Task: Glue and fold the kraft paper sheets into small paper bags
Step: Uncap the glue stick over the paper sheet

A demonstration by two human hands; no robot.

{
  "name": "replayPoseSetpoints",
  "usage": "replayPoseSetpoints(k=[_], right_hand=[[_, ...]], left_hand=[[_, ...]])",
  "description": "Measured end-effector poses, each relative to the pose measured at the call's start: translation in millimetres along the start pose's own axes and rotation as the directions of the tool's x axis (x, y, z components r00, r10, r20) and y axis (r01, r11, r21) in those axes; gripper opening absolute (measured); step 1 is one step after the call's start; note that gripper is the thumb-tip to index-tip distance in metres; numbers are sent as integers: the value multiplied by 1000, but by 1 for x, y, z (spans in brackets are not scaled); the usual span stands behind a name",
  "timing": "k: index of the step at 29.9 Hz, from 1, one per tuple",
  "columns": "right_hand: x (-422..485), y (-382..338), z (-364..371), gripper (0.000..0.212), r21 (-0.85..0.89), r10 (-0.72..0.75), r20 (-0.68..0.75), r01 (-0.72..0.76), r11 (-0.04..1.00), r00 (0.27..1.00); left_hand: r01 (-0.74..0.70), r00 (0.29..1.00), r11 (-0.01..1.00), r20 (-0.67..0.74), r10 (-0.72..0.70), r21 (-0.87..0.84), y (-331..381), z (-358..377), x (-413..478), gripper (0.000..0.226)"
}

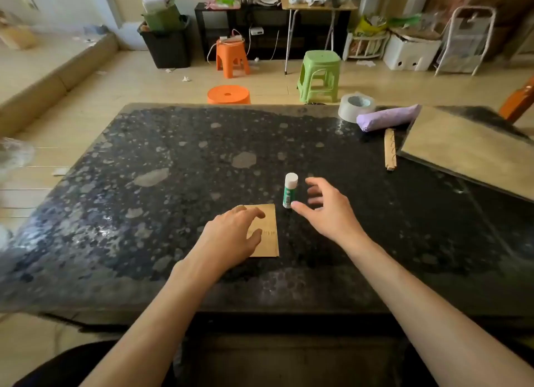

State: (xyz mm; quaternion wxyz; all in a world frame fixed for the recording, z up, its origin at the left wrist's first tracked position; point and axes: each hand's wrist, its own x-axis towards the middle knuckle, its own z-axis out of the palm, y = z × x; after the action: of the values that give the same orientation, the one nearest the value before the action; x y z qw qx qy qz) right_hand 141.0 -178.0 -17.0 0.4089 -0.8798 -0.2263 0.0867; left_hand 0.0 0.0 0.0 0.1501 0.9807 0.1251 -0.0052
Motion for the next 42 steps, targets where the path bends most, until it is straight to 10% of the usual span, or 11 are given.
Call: replayPoseSetpoints(k=[11, 18, 23, 30, 36, 42], right_hand=[[14, -17, 13, 23, -141, -301, -52, 292, 946, 952], [-18, -29, -1, 30, 368, -173, -45, 177, 913, 984], [-36, -26, -12, 13, 383, -132, -59, 145, 912, 989], [-31, -28, -18, 53, 34, -58, -109, 62, 998, 992], [-23, -30, -6, 69, 182, -89, -86, 103, 978, 992], [-22, -28, -5, 63, 199, -247, -23, 246, 949, 969]], left_hand=[[-21, 993, 992, -117, 6, -124, -3, 9, 5, 42], [-172, 963, 917, -256, 80, -360, 21, 3, 7, 46], [-241, 962, 861, -229, 151, -448, 34, 4, 12, 24], [-345, 936, 872, -200, 290, -347, 44, -9, 20, 20], [-341, 933, 909, -209, 295, -240, 42, -13, 18, 54], [-257, 966, 823, -151, 208, -507, 29, -5, 14, 17]])
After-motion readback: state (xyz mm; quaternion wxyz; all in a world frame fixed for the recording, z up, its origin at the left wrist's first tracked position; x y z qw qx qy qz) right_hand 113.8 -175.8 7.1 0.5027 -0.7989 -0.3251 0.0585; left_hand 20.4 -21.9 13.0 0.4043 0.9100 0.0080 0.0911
